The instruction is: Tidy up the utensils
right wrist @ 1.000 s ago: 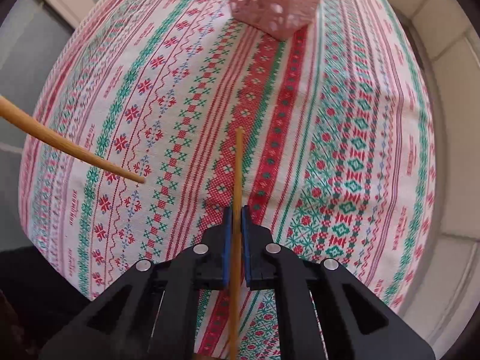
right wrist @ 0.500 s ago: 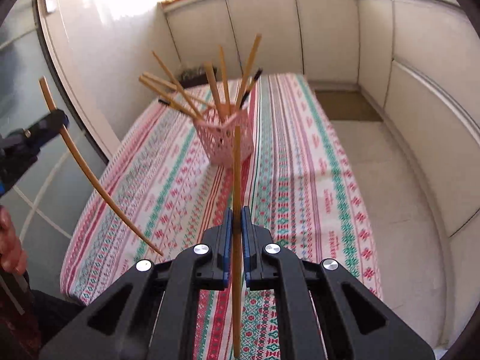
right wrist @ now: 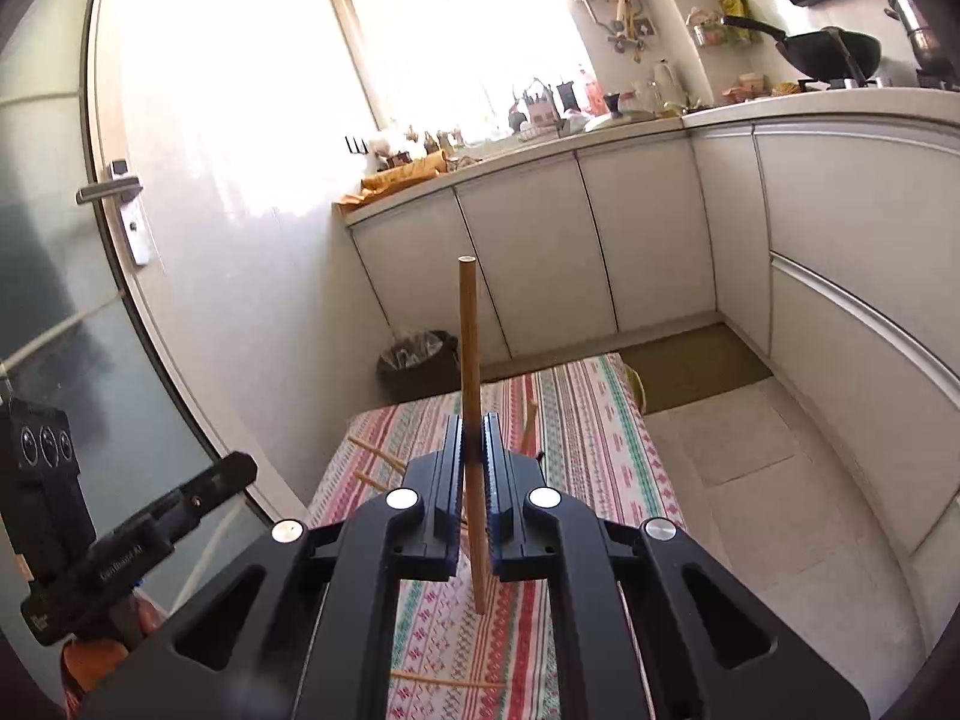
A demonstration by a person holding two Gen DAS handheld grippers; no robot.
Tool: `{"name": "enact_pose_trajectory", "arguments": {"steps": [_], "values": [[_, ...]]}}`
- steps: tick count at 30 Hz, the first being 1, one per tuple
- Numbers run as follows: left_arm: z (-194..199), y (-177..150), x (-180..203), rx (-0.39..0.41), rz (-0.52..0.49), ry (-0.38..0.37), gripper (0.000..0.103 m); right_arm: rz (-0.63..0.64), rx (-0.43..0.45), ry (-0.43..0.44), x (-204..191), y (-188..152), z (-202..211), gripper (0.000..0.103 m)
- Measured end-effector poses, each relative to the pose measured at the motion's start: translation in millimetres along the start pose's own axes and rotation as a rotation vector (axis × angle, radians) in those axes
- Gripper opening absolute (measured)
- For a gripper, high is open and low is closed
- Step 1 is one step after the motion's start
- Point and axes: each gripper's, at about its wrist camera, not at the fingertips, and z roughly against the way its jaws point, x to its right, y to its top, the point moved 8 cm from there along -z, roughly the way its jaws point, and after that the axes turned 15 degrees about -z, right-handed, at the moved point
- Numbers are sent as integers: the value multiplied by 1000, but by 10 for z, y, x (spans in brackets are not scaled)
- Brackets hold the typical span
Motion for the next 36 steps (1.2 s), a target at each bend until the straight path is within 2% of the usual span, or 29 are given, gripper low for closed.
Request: {"name": "enact_pose_trajectory", "arguments": {"steps": [2, 3, 4, 5, 6, 7, 9, 10, 11, 12, 16, 17, 21, 23, 24, 25, 26, 27, 29, 31, 32, 36], "values": [[14, 15, -3, -7, -16, 3, 8, 12, 30, 11, -73, 154, 84, 6], [-6, -36, -28, -39, -13, 8, 8, 13, 41, 16, -83, 196, 109, 6], [-64, -144, -67, -99, -4, 8, 13, 12, 42, 18, -66, 196, 93, 6], [-158, -297, -114, -179, 12, -1, 21, 8, 34, 21, -39, 175, 69, 6], [-279, -529, -172, -289, 33, -15, 46, 1, 19, 22, -2, 145, 47, 6], [-391, -785, -248, -391, 59, -20, 61, -9, 3, 21, 24, 102, 50, 6], [-542, -1407, -447, -616, 132, 10, 61, -36, -32, 25, 138, -12, 1, 6], [-588, -1702, -491, -715, 139, 10, 61, -49, -47, 27, 177, -135, 14, 6], [-629, -1909, -490, -769, 95, 14, 61, -65, -63, 27, 244, -217, -16, 6], [-671, -2075, -451, -804, -1, 17, 60, -82, -80, 25, 315, -296, -49, 6], [-873, -2592, -22, -915, -419, -104, 60, -168, -150, 10, 607, -601, -183, 7], [-931, -2695, 31, -956, -501, -113, 60, -185, -165, 1, 682, -655, -207, 6], [-1118, -2926, 37, -1059, -631, -190, 58, -198, -181, -34, 876, -773, -214, 6], [-1156, -3102, 19, -1156, -672, -254, 55, -197, -183, -47, 939, -778, -216, 7], [-1168, -3130, 26, -1153, -684, -280, 52, -202, -184, -50, 965, -773, -217, 7], [-1164, -3169, 34, -1172, -658, -317, 40, -205, -183, -54, 990, -760, -219, 7], [-1157, -3185, 60, -1179, -617, -353, 31, -206, -181, -57, 1007, -743, -218, 7], [-1140, -3205, 94, -1177, -584, -372, 16, -207, -181, -61, 1020, -741, -220, 7], [-1126, -3238, 93, -1159, -525, -314, 13, -213, -184, -63, 1042, -749, -226, 7], [-1092, -3263, 62, -1128, -398, -248, 6, -218, -191, -61, 1038, -763, -226, 7], [-1055, -3267, 58, -1101, -341, -218, 6, -220, -192, -60, 1027, -773, -218, 7], [-896, -3006, -3, -881, -143, -145, 6, -200, -183, -60, 946, -754, -128, 7]]}}
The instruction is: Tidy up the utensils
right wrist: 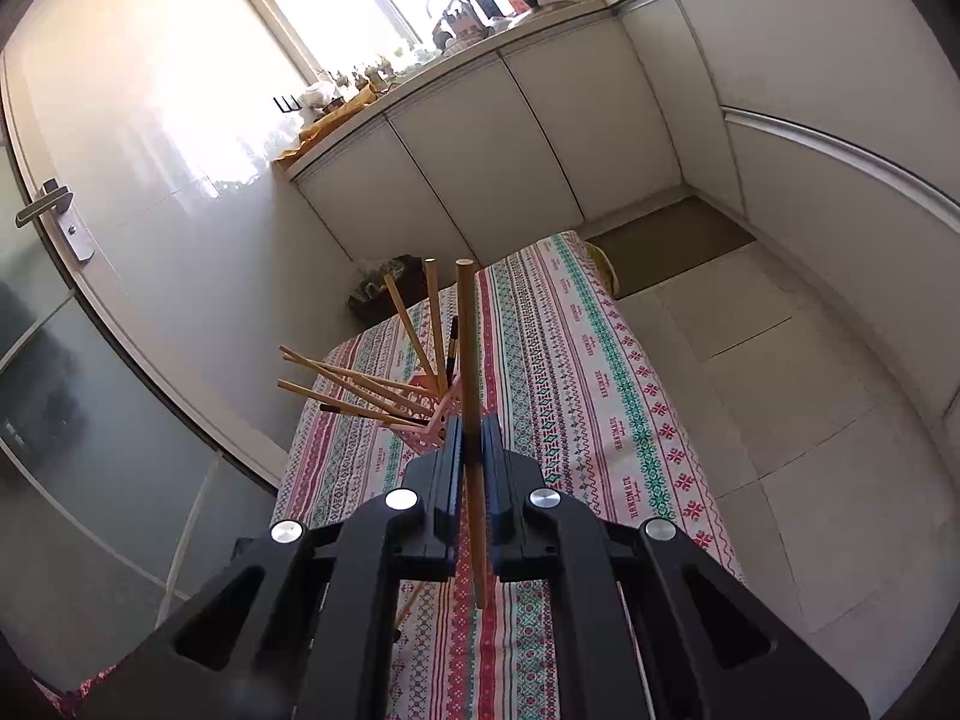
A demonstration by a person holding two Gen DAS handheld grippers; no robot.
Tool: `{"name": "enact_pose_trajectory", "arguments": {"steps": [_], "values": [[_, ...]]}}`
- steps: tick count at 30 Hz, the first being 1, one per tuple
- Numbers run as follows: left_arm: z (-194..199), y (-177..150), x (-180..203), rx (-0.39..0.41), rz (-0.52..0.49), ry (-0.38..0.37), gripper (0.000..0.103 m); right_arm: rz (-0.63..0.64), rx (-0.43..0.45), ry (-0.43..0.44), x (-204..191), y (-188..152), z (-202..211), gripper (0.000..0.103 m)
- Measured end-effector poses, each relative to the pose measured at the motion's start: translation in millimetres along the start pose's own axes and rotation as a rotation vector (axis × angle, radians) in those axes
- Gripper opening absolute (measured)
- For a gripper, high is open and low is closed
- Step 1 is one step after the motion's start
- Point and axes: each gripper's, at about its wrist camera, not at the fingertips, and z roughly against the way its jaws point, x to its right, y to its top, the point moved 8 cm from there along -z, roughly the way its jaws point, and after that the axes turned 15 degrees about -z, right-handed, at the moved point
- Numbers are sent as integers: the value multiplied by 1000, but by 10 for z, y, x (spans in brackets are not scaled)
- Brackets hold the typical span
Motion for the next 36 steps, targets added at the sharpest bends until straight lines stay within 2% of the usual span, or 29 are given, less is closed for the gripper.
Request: {"name": "enact_pose_trajectory", "arguments": {"steps": [4, 7, 10, 12, 15, 20, 25, 29, 36], "values": [[563, 94, -65, 268, 129, 7, 6, 15, 35, 15, -125, 50, 165, 7], [1019, 204, -50, 457, 169, 33, 6, 35, 67, 28, -254, 113, 296, 7], [1429, 387, -46, 597, 189, 78, 6, 59, 105, 47, -432, 230, 421, 7], [1654, 583, -57, 659, 186, 122, 6, 74, 137, 62, -569, 340, 513, 7], [1896, 920, -207, 716, 182, 150, 6, 89, 180, 82, -750, 538, 623, 7], [2267, 1249, -306, 772, 167, 204, 6, 117, 234, 105, -1039, 922, 680, 7], [2581, 1557, -331, 807, 138, 268, 6, 151, 270, 114, -1327, 1280, 520, 7], [2578, 1772, -448, 821, 135, 297, 6, 179, 279, 112, -1460, 1373, 250, 7], [2282, 2030, -655, 806, 121, 362, 6, 228, 247, 110, -1488, 1325, -388, 7]]}}
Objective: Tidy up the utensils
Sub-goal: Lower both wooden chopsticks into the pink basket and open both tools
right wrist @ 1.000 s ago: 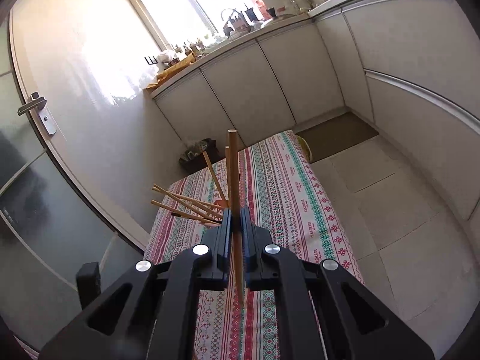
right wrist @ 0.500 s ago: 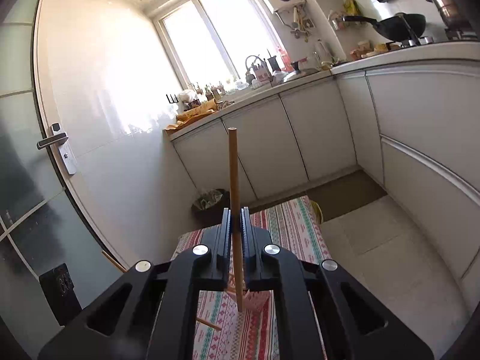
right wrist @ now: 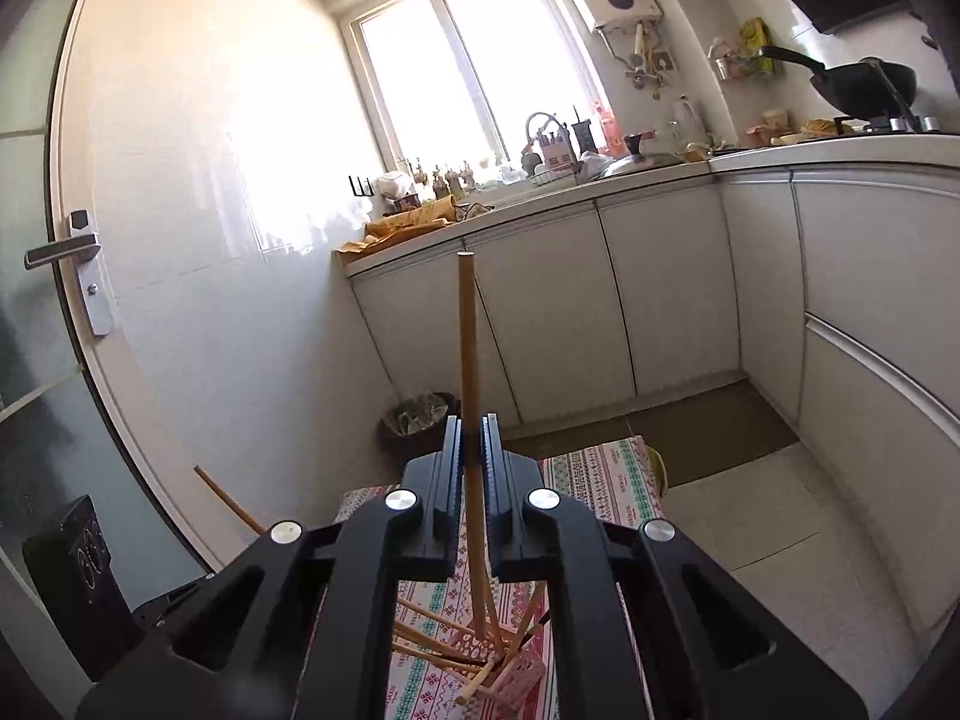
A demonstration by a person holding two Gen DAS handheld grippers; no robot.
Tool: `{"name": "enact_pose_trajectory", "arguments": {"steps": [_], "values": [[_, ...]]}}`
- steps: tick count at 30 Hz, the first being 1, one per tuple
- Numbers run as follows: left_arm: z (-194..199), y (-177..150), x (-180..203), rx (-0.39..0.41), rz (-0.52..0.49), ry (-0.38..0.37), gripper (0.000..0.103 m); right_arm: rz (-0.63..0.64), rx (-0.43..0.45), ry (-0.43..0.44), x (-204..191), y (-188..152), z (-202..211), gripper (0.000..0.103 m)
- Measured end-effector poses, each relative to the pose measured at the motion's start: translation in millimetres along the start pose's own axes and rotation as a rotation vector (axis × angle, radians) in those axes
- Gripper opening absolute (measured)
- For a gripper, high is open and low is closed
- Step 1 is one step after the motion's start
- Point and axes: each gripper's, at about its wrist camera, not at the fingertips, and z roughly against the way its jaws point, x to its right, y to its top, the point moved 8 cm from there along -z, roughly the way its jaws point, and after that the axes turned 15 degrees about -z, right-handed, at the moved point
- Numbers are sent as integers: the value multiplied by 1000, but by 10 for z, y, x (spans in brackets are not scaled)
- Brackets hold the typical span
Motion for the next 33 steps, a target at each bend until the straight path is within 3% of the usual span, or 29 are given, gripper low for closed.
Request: {"name": "enact_pose_trajectory", "arguments": {"steps": [7, 11, 14, 18, 23, 26, 29, 31, 33], "values": [[-416, -293, -34, -90, -5, 41, 7, 9, -48, 22, 145, -331, -476, 7], [-298, -321, -142, -41, 46, 45, 9, 36, -70, 19, 188, -493, -645, 7], [-167, -237, -224, 2, 63, 65, 17, 48, -92, 23, 166, -591, -740, 7], [21, -159, -324, 49, 85, 91, 35, 54, -138, 31, 134, -741, -870, 7], [162, -104, -406, 68, 100, 112, 39, 30, -174, 26, 181, -897, -956, 17], [293, -23, -436, 96, 103, 138, 48, -10, -122, 34, 185, -809, -832, 37], [458, 53, -430, 128, 95, 180, 71, -35, -62, 35, 176, -670, -606, 39], [573, 98, -400, 142, 88, 217, 95, -52, -17, 22, 190, -599, -390, 48], [700, 135, -333, 143, 60, 262, 96, -63, 27, -21, 232, -561, -149, 58]]}}
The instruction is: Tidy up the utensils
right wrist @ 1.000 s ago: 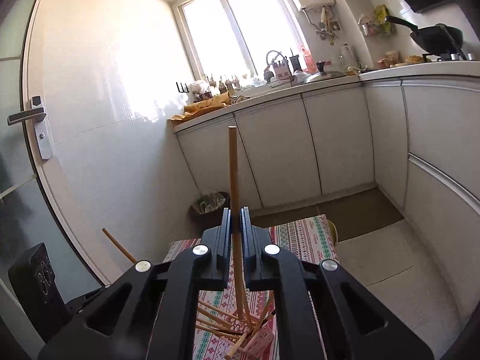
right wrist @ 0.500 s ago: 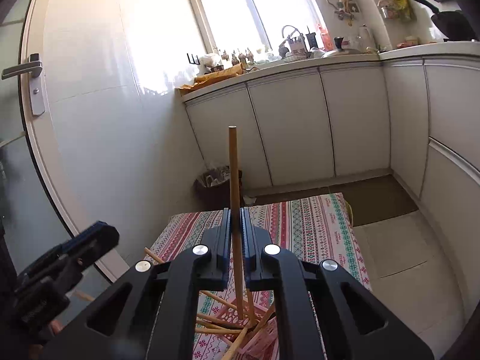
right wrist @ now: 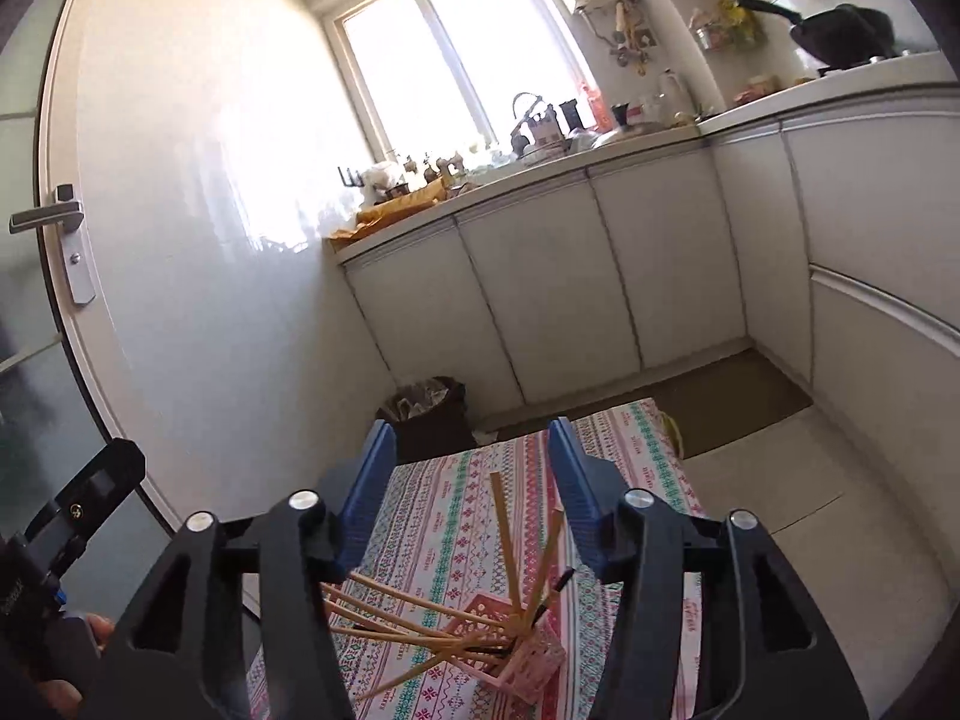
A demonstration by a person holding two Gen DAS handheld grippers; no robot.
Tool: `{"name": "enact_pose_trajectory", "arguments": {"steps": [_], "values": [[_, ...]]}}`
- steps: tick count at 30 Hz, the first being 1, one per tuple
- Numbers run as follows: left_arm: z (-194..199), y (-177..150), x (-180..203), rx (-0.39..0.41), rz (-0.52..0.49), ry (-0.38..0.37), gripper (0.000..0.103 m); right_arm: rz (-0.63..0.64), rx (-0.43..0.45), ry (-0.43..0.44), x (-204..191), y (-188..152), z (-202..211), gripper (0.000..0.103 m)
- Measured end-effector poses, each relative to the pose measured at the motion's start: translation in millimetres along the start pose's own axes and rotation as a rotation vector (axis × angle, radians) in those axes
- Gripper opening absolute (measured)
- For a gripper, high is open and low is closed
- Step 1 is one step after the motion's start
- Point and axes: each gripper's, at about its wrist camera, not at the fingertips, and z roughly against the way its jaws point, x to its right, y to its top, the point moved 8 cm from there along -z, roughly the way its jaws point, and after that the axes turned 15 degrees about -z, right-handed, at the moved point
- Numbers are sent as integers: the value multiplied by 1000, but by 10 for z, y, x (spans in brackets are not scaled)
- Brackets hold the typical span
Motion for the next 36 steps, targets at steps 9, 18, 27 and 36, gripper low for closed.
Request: {"name": "enact_pose_trajectory", "arguments": {"steps": [9, 18, 27, 36], "values": [[466, -212, 266, -143, -84, 96, 96, -27, 22, -232, 270, -247, 875, 87], [715, -733, -28, -339, 5, 58, 96, -16, -74, -216, 281, -665, 1226, 93], [710, -1819, -584, -633, 210, 78, 96, 9, -276, -213, 373, -1522, 980, 93], [698, -2194, -793, -667, 222, 165, 96, 50, -352, -203, 274, -1917, 783, 93]]}}
